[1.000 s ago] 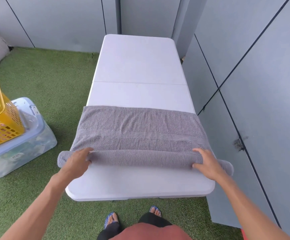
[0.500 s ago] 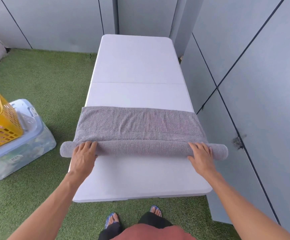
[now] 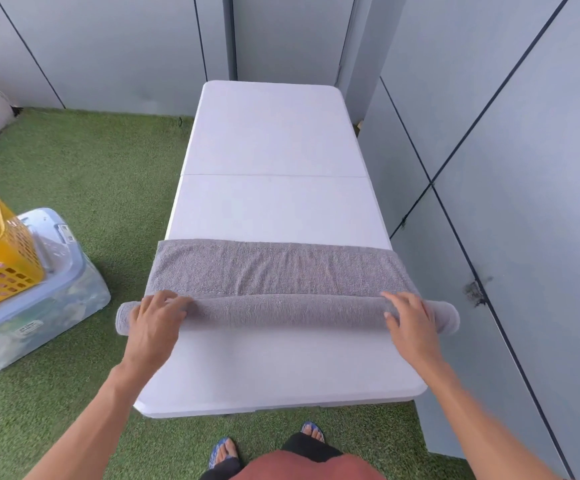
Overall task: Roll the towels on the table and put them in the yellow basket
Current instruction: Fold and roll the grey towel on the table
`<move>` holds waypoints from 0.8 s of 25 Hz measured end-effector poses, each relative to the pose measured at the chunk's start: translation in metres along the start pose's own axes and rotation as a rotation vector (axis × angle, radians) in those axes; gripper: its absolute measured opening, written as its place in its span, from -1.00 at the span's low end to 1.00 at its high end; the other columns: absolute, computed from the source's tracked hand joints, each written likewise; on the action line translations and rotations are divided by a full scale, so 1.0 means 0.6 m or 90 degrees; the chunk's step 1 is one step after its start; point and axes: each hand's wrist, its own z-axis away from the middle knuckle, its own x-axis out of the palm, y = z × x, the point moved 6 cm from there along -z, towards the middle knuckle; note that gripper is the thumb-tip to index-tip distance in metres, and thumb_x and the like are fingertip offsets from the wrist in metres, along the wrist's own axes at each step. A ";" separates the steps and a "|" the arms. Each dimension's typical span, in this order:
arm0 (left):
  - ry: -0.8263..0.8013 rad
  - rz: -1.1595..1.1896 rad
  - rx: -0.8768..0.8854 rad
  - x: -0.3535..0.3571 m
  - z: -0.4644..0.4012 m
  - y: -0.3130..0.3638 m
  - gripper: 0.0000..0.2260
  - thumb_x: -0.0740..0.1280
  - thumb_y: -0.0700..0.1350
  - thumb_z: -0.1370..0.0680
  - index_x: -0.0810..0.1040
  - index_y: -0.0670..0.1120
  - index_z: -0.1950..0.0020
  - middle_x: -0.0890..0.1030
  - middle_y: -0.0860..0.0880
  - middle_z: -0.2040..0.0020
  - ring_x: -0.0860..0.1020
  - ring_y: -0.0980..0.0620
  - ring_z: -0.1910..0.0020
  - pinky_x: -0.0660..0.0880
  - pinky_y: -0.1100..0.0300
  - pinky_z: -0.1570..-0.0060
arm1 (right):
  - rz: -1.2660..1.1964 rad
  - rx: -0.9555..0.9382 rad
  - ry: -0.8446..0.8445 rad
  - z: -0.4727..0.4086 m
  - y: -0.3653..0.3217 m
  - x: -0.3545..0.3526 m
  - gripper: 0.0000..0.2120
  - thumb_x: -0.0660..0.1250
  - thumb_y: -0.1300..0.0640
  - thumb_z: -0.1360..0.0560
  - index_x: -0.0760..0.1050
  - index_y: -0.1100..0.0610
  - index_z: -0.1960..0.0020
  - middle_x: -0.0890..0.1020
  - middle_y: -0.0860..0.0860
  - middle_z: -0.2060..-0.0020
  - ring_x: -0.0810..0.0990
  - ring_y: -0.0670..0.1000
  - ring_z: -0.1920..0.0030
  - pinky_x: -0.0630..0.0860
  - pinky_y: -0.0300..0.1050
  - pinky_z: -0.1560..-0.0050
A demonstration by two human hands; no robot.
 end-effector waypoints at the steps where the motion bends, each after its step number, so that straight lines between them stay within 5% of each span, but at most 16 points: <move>1: 0.048 -0.070 0.013 -0.001 0.018 0.013 -0.72 0.43 -0.25 -0.46 0.61 -0.02 -0.14 0.56 -0.09 -0.07 0.50 -0.19 -0.02 0.37 -0.16 -0.08 | 0.082 -0.029 0.018 0.013 -0.008 0.009 -0.56 0.34 0.18 -0.50 0.42 0.05 -0.37 0.46 0.13 -0.28 0.34 0.20 -0.37 0.22 0.12 -0.37; 5: 0.026 -0.121 0.130 0.036 0.053 0.033 -0.51 0.42 0.01 -0.45 0.48 -0.13 -0.33 0.51 -0.14 -0.17 0.47 -0.21 -0.10 0.39 -0.15 -0.10 | 0.231 -0.039 -0.025 0.055 -0.004 0.052 -0.33 0.42 0.05 -0.45 0.25 0.07 -0.49 0.34 0.12 -0.43 0.22 0.17 -0.48 0.21 0.25 -0.39; 9: -0.073 -0.108 0.125 0.049 -0.017 0.013 -0.39 0.59 -0.32 -0.22 0.55 -0.17 -0.25 0.57 -0.13 -0.01 0.53 -0.21 -0.02 0.43 -0.13 0.00 | 0.263 -0.034 -0.037 -0.005 -0.016 0.040 -0.42 0.45 0.06 -0.41 0.36 0.06 -0.38 0.50 0.05 -0.23 0.37 0.13 -0.33 0.26 0.19 -0.31; 13: -0.198 -0.108 0.084 0.044 -0.029 0.013 -0.59 0.42 -0.24 -0.46 0.51 -0.07 -0.30 0.55 -0.07 -0.08 0.50 -0.15 -0.13 0.33 0.04 -0.13 | 0.222 -0.028 -0.082 0.005 -0.015 0.036 -0.54 0.36 0.06 -0.49 0.36 0.02 -0.36 0.51 0.00 -0.17 0.39 0.07 -0.29 0.22 0.02 -0.27; 17: -0.392 0.027 0.041 0.046 -0.018 -0.005 -0.51 0.36 -0.21 -0.53 0.36 -0.02 -0.44 0.50 -0.08 -0.24 0.45 -0.07 -0.26 0.30 0.17 -0.19 | 0.086 -0.025 -0.219 0.024 0.016 0.025 -0.51 0.39 0.08 -0.48 0.37 0.04 -0.38 0.50 0.02 -0.25 0.41 0.06 -0.30 0.27 0.00 -0.30; 20: -0.232 0.207 -0.049 0.019 -0.036 -0.018 -0.58 0.37 -0.31 -0.49 0.49 -0.03 -0.32 0.52 -0.10 -0.18 0.50 -0.14 -0.15 0.43 0.09 -0.10 | -0.141 0.068 -0.232 -0.016 0.018 0.009 -0.49 0.48 0.15 -0.39 0.46 0.02 -0.30 0.52 -0.02 -0.18 0.46 0.01 -0.25 0.36 -0.10 -0.20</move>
